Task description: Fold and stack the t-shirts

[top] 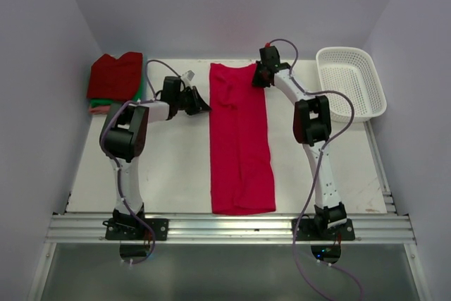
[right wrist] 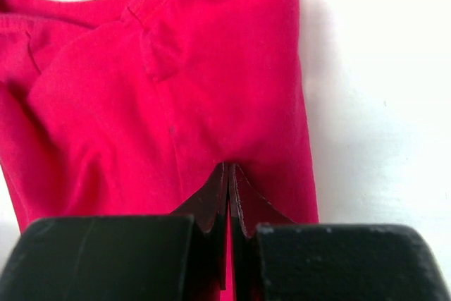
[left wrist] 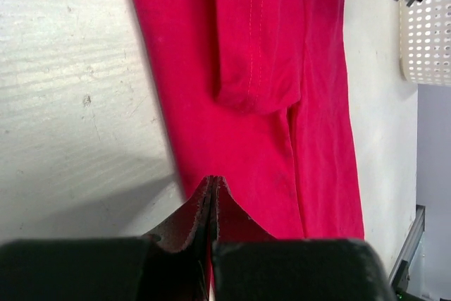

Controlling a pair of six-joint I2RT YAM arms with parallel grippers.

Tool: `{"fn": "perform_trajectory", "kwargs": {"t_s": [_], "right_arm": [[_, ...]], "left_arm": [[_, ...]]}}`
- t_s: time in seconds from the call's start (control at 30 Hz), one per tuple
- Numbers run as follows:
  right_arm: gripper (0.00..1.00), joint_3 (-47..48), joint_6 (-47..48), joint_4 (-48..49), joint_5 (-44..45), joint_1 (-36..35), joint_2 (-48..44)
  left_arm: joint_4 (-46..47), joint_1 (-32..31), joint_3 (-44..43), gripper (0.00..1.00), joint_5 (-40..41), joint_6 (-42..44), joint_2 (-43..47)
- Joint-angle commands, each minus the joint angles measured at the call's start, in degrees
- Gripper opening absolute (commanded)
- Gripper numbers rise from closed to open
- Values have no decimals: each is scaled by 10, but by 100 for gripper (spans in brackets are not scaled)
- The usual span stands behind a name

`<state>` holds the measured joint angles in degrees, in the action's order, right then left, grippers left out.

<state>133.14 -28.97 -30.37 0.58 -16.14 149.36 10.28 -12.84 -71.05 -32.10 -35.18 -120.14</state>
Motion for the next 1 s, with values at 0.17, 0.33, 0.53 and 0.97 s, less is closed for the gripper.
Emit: {"fn": "perform_trajectory", "kwargs": {"t_s": [0.17,0.33,0.53,0.97], "right_arm": [[0,-255,15,231,-117,1,-204],[0,-251,-3,273,-177,1,-217],[0,-241,-32,280,-219,-5,-187],[0,-346,-36,293,-200,-16,-166]], "left_arm": [[56,-3,-15,0,10,-11,34],[26,-3,-92,0,32,0,-17],[16,-3,-186,0,27,-8,-92],[-1,-3,-248,24,20,-27,-168]]}}
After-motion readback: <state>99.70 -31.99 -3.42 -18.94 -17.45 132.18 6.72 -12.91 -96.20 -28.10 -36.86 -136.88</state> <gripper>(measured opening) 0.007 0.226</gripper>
